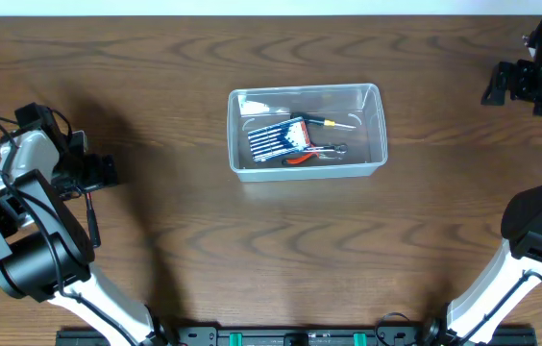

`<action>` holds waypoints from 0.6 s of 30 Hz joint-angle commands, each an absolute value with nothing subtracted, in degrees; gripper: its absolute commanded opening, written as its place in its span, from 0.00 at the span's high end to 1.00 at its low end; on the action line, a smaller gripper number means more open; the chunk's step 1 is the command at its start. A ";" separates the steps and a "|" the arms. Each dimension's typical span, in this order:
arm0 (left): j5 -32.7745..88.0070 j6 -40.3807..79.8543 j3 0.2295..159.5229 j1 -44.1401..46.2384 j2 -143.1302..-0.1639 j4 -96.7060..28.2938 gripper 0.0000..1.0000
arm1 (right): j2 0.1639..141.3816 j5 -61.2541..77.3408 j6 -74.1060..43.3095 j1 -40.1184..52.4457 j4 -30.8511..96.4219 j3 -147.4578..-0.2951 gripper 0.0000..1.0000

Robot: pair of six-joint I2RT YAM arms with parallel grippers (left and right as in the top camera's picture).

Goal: Pack container
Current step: 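Lower left gripper onto the hammer handle and grasp it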

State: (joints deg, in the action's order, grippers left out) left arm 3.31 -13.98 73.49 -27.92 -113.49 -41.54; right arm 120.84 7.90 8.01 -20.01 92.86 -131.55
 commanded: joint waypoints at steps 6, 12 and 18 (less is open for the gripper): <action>3.75 -14.28 73.23 -27.97 -115.37 -40.16 0.02 | 121.25 7.49 8.86 -19.94 93.32 -131.46 0.01; 2.35 -12.75 73.23 -28.34 -115.52 -39.33 0.01 | 121.25 7.49 8.86 -19.94 93.62 -131.46 0.01; 2.35 -12.78 73.23 -28.77 -115.52 -39.31 0.10 | 121.25 7.49 8.84 -19.94 93.69 -131.46 0.01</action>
State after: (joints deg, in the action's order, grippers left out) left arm 3.92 -13.10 73.49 -28.14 -113.91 -39.40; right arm 120.84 7.88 8.01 -20.01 93.47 -131.55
